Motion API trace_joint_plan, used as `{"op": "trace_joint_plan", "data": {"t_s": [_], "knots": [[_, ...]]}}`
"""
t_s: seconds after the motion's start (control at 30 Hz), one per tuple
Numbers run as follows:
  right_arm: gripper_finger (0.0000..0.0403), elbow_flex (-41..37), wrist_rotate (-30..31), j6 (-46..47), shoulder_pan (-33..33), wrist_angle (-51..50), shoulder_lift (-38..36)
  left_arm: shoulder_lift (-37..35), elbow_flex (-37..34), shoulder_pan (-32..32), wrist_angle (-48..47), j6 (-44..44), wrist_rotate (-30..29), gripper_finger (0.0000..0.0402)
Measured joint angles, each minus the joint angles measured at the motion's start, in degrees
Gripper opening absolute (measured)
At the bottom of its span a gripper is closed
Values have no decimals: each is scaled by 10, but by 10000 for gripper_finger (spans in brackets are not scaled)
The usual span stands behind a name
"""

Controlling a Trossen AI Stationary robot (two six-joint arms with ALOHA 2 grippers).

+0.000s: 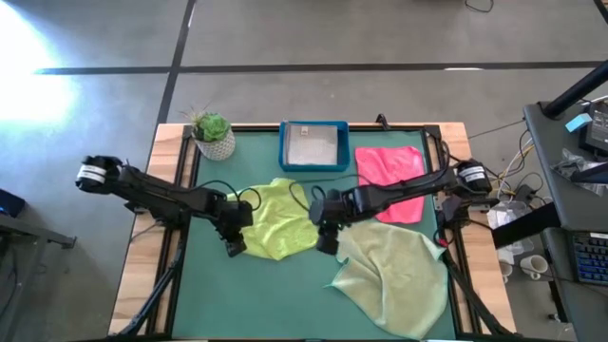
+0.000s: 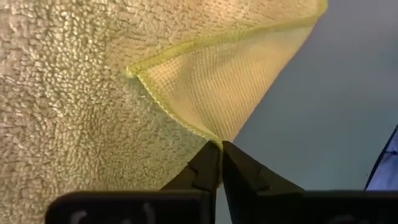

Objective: Fold microfiber towels
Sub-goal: Fold the green microfiber cloth

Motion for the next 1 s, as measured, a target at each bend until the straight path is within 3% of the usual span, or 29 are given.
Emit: {"op": "trace_joint_plan", "data": {"t_s": [0.53, 0.83, 1.0], "knots": [[125, -122, 0, -174, 25, 184, 0, -115, 1, -11, -6, 9, -7, 1], [125, -185, -5, -188, 25, 303, 0, -156, 0, -11, -40, -4, -34, 1], [125, -199, -20, -188, 25, 320, 0, -158, 0, -11, -48, -5, -38, 1]]}}
